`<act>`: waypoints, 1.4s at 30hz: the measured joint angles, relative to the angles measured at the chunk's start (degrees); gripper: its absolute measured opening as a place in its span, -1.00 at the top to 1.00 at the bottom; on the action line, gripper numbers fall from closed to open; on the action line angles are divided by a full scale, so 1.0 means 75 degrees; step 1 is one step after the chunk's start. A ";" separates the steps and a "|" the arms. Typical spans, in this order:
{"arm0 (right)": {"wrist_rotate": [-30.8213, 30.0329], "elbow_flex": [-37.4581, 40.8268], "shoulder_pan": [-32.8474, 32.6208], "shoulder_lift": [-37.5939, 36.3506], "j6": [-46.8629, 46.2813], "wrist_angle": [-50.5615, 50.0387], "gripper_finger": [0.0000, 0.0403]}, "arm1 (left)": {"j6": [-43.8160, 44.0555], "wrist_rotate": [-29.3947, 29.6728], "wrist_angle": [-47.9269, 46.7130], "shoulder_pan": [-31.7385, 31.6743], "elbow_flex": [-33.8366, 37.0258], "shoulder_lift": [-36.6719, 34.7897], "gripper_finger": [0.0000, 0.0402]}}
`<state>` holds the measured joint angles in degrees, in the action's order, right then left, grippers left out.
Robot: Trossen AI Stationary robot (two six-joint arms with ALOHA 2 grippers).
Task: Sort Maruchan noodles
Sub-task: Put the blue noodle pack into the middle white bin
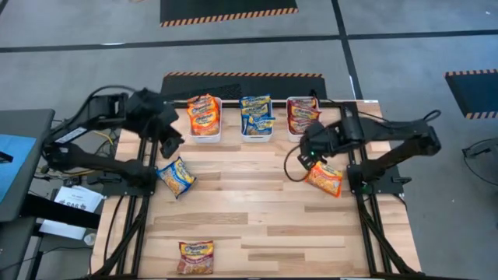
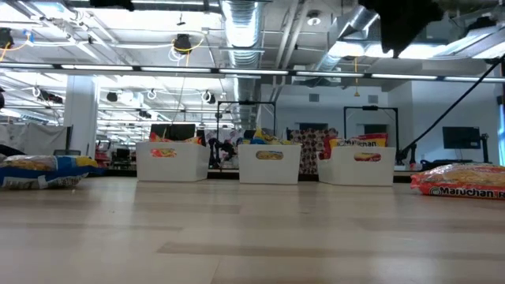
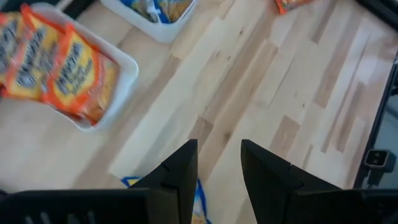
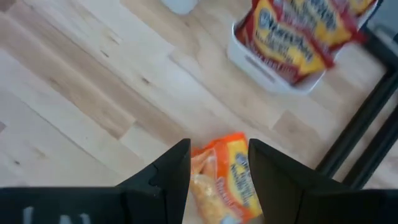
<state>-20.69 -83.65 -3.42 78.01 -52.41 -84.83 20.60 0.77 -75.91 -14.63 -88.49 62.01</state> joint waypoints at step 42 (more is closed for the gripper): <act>0.0119 0.1915 -0.2532 0.0042 -0.3012 0.3854 0.08 | 0.1229 0.0123 0.1905 0.0585 0.5986 -0.0933 0.12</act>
<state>-19.79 -69.29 -22.41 78.33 -75.00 -55.92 29.82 1.69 -61.62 -10.24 -43.59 55.01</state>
